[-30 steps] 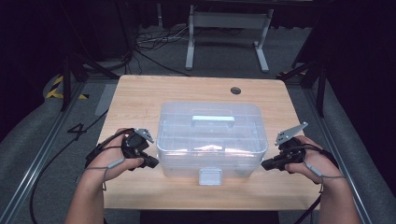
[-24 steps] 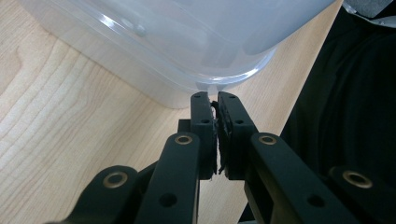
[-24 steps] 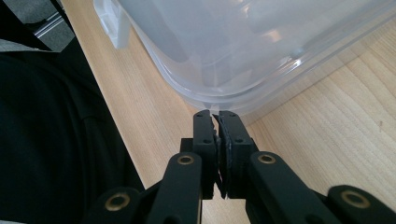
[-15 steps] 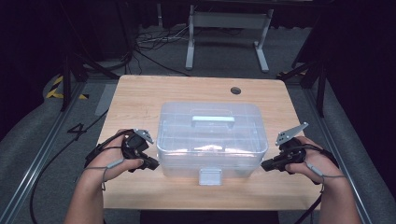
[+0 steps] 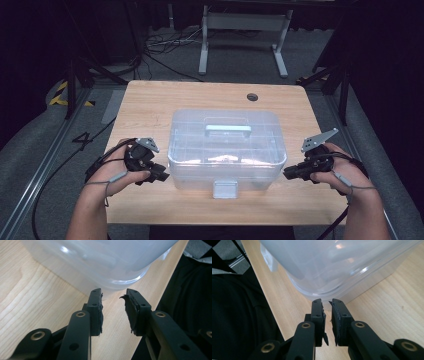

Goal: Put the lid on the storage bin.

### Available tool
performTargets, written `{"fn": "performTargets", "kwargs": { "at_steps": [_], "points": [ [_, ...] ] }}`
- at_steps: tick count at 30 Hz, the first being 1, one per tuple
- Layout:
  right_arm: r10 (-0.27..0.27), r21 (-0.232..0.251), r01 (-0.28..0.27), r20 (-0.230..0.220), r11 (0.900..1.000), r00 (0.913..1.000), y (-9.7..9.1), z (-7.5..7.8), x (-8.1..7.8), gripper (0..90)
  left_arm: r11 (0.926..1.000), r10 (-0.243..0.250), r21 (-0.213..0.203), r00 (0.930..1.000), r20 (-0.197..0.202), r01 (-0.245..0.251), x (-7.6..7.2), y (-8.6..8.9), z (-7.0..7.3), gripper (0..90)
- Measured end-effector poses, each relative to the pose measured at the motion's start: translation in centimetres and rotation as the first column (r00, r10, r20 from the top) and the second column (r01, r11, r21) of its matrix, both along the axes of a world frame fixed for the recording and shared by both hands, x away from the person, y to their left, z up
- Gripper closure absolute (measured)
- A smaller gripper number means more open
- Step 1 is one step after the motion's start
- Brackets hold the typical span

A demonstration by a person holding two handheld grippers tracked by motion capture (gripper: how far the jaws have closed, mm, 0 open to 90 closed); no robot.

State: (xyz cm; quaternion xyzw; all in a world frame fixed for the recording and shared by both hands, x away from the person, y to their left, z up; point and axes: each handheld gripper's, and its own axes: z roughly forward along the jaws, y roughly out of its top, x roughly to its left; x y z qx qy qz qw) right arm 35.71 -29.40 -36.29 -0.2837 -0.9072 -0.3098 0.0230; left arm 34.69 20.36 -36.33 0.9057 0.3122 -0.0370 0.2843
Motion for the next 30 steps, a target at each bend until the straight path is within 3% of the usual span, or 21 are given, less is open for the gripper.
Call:
{"fn": "performTargets", "kwargs": {
  "at_steps": [4, 9, 12, 18, 22, 24, 27, 30],
  "points": [
    [-0.017, 0.022, 0.016, 0.027, 0.9996, 0.9995, -0.5, 0.6, 0.3, 78.9, 0.9954, 0.063, -0.077, 0.996, 0.065, -0.058, -0.2, 0.9, 0.2, 57.8],
    [-0.059, 0.059, 0.055, 0.064, 0.9967, 0.9962, -1.1, 1.3, 0.9, 78.6, 0.9846, 0.137, -0.123, 0.9854, 0.101, -0.124, -0.5, 2.1, 0.4, 56.1],
    [-0.097, 0.097, 0.087, 0.1, 0.9914, 0.9903, -1.2, 1.6, 1.3, 75.7, 0.9708, 0.197, -0.163, 0.9723, 0.125, -0.176, -0.6, 2.8, 0.7, 53.9],
    [-0.162, 0.149, 0.14, 0.146, 0.9789, 0.976, -1.6, 1.9, 1.9, 71.3, 0.9626, 0.233, -0.177, 0.9595, 0.158, -0.205, -0.5, 3.4, 0.6, 50.7],
    [-0.252, 0.214, 0.209, 0.198, 0.9543, 0.9473, -2.1, 2.1, 2.4, 66.4, 0.9572, 0.252, -0.189, 0.9524, 0.172, -0.219, -0.3, 3.6, 0.5, 49.9],
    [-0.309, 0.254, 0.248, 0.234, 0.9348, 0.9219, -2.6, 2.2, 2.6, 64.2, 0.9543, 0.264, -0.191, 0.9476, 0.18, -0.23, -0.2, 3.7, 0.5, 49.5],
    [-0.373, 0.298, 0.294, 0.259, 0.9083, 0.8909, -3.2, 2.1, 2.9, 59.2, 0.9502, 0.282, -0.193, 0.9393, 0.196, -0.245, 0.1, 4.0, 0.4, 48.9],
    [-0.391, 0.308, 0.298, 0.309, 0.9036, 0.867, -3.8, 1.8, 3.3, 55.3, 0.9499, 0.288, -0.186, 0.9334, 0.214, -0.251, 0.5, 4.2, 0.0, 47.2]
  ]
}}
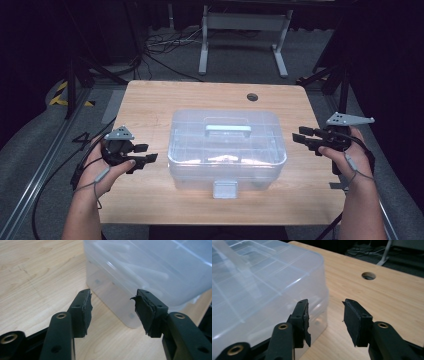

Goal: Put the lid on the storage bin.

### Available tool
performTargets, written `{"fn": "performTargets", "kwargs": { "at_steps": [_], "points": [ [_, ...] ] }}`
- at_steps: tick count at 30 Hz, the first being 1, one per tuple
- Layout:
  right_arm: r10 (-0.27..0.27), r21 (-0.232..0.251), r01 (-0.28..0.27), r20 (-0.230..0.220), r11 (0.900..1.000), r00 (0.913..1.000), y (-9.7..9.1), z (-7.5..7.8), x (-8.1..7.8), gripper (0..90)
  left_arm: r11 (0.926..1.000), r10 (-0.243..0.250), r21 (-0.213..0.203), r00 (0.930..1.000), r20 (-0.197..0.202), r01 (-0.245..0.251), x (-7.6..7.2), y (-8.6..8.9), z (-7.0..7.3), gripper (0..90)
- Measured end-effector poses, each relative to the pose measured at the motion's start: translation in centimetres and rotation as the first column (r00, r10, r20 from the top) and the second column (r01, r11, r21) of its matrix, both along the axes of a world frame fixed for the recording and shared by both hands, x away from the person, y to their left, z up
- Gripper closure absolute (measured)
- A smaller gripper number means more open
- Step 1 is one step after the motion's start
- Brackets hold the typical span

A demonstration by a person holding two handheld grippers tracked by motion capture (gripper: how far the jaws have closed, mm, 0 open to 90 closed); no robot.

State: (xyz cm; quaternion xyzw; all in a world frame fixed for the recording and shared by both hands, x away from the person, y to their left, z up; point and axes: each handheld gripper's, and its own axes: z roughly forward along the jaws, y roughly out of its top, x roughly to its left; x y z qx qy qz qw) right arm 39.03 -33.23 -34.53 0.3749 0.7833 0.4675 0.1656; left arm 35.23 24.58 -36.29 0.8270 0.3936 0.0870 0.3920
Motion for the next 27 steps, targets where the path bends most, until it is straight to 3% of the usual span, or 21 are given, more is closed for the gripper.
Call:
{"fn": "performTargets", "kwargs": {
  "at_steps": [7, 9, 11, 14, 18, 21, 23, 27],
  "points": [
    [-0.077, -0.005, 0.077, 0.043, 0.997, 0.9961, -1.4, -1.4, 1.1, 47.9, 0.9992, 0.04, 0.003, 0.9985, 0.037, -0.04, 1.1, 0.6, -0.7, 45.2],
    [-0.099, -0.005, 0.099, 0.047, 0.9951, 0.994, -1.9, -1.9, 1.5, 46.9, 0.9982, 0.055, 0.023, 0.9969, 0.055, -0.056, 1.4, 0.8, -0.9, 44.7],
    [-0.115, -0.031, 0.116, 0.045, 0.9927, 0.9924, -2.5, -2.4, 1.9, 46.2, 0.9969, 0.06, 0.046, 0.9947, 0.083, -0.064, 1.7, 0.9, -1.2, 44.3],
    [-0.122, -0.073, 0.124, 0.037, 0.9896, 0.9919, -3.3, -3.4, 2.6, 45.3, 0.9967, 0.066, 0.04, 0.9935, 0.092, -0.07, 2.2, 1.1, -1.8, 43.1],
    [-0.11, -0.094, 0.111, 0.012, 0.9894, 0.9939, -3.8, -4.5, 3.3, 42.1, 0.9957, 0.089, 0.019, 0.9934, 0.072, -0.09, 2.7, 1.2, -2.7, 41.8],
    [-0.093, -0.119, 0.091, -0.016, 0.9888, 0.9955, -3.8, -5.4, 3.9, 39.4, 0.9931, 0.103, 0.052, 0.9933, 0.053, -0.105, 2.9, 1.2, -3.2, 41.4],
    [-0.086, -0.122, 0.079, -0.046, 0.9893, 0.9952, -3.7, -6.1, 4.2, 38.2, 0.9928, 0.104, 0.055, 0.9938, 0.04, -0.106, 3.1, 1.2, -3.6, 41.4],
    [-0.102, -0.11, 0.095, -0.06, 0.9894, 0.993, -3.9, -7.1, 4.7, 36.3, 0.9917, 0.114, 0.058, 0.9932, 0.026, -0.115, 3.4, 1.3, -4.2, 41.4]
  ]
}}
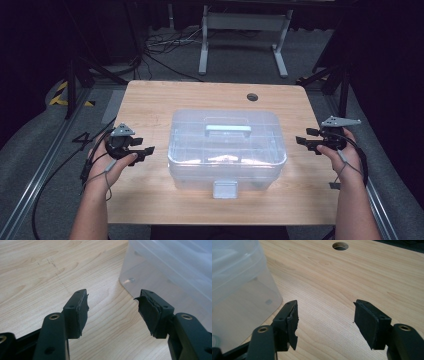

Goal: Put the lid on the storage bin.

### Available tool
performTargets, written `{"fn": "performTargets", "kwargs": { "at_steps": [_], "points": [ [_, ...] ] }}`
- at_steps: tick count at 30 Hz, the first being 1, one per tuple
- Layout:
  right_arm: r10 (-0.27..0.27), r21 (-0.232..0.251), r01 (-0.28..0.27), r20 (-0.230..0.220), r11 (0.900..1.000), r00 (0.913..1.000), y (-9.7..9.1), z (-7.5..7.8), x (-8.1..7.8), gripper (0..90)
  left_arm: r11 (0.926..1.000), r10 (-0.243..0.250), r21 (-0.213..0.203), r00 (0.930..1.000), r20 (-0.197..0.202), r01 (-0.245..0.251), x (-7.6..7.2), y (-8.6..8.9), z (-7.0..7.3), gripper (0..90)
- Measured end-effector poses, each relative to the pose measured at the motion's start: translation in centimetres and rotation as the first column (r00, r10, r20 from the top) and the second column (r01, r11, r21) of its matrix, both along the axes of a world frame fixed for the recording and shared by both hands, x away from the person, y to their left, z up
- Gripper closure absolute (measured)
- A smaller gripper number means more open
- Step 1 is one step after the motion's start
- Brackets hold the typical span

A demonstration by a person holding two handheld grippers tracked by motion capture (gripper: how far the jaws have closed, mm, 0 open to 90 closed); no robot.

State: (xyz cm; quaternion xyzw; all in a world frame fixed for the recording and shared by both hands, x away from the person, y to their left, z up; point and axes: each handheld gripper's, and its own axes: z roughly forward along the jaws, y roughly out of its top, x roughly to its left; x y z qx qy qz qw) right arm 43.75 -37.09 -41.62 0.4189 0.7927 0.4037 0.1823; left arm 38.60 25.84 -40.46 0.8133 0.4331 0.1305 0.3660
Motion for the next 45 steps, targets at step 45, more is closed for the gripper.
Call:
{"fn": "performTargets", "kwargs": {
  "at_steps": [45],
  "points": [
    [-0.065, -0.079, 0.062, -0.042, 0.995, 0.997, 2.5, -7.4, 2.3, 23.9, 0.9998, -0.017, -0.01, 0.9982, -0.058, 0.016, 1.7, 0.0, -4.5, 41.1]
  ]
}}
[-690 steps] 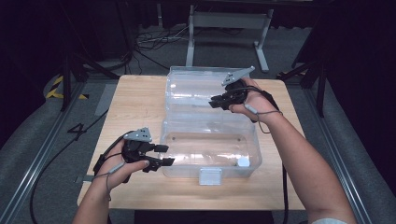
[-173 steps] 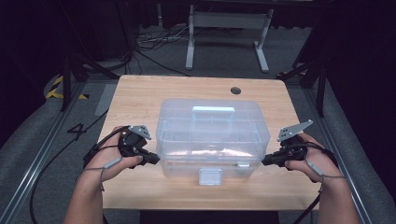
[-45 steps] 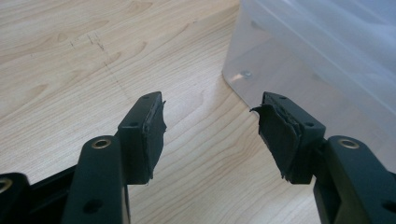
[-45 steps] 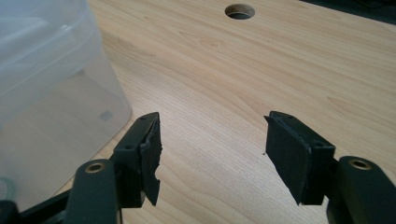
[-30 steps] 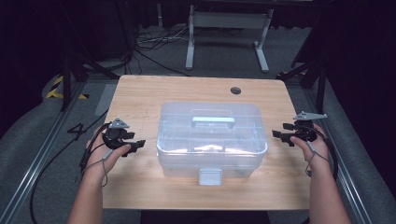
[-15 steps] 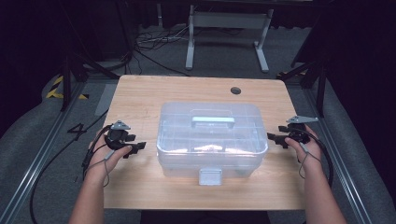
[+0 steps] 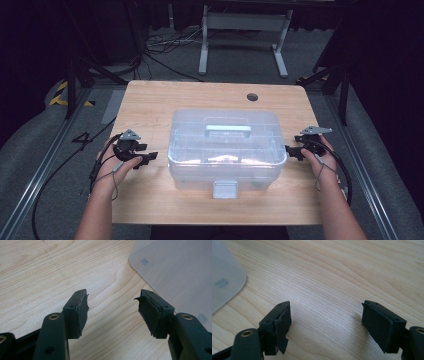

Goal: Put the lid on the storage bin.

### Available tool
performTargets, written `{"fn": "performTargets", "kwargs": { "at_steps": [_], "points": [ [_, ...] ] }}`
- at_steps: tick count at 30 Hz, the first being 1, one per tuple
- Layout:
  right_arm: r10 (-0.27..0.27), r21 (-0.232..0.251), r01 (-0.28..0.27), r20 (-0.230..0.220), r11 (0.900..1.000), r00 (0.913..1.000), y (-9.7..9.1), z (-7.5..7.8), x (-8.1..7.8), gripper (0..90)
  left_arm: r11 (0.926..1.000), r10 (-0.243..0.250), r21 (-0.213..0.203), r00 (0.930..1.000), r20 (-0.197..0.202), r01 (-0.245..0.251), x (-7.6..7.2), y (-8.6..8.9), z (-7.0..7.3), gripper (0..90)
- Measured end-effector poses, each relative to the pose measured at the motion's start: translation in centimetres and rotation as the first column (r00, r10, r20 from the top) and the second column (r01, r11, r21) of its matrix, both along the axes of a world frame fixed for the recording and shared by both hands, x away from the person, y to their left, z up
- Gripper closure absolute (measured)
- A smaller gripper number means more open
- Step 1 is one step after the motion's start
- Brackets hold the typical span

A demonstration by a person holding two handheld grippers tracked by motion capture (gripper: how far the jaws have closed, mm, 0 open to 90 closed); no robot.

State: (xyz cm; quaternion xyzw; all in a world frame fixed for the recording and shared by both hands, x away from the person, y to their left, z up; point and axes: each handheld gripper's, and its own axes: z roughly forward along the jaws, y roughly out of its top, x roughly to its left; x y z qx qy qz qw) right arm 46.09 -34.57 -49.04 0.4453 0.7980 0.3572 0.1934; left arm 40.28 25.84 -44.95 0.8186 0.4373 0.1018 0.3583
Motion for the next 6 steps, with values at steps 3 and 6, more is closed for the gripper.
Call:
{"fn": "performTargets", "kwargs": {
  "at_steps": [3, 6],
  "points": [
    [-0.003, -0.002, 0.003, 0.0, 1.0, 1.0, -0.07, -0.01, 0.01, 23.7, 1.0, 0.002, -0.007, 1.0, 0.002, -0.002, -0.04, 0.01, 0.06, 41.1],
    [-0.015, -0.004, 0.015, -0.002, 0.9999, 0.9999, -0.13, 0.03, 0.04, 23.7, 0.9999, -0.006, -0.01, 1.0, 0.002, 0.006, -0.05, 0.05, 0.15, 40.9]
  ]
}}
